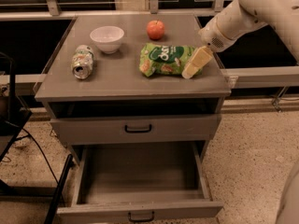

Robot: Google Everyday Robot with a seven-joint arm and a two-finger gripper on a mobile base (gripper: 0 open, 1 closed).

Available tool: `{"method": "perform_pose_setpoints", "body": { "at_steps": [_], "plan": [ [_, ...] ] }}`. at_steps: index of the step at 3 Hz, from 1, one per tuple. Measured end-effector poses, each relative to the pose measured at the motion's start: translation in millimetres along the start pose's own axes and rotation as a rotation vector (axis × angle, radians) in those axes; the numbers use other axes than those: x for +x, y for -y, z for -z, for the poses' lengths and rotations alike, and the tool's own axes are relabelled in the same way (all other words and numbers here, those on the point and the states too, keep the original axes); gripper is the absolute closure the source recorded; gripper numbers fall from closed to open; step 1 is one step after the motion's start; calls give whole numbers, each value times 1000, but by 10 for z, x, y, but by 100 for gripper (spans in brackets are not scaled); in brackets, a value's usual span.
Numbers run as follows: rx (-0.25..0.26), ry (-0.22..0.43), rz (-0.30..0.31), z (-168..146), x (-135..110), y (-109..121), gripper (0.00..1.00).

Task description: Place green rice chip bag into middle drawer

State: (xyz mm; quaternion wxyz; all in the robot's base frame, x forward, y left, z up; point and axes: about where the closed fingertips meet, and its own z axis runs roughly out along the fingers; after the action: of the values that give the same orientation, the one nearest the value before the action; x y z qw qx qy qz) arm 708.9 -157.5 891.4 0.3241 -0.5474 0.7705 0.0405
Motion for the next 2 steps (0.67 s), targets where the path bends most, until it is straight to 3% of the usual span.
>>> {"method": "perform_pose_setpoints", "body": {
  "at_steps": [2],
  "plan": [
    [-68,45,-10,-314,-58,-36,0]
  ]
}}
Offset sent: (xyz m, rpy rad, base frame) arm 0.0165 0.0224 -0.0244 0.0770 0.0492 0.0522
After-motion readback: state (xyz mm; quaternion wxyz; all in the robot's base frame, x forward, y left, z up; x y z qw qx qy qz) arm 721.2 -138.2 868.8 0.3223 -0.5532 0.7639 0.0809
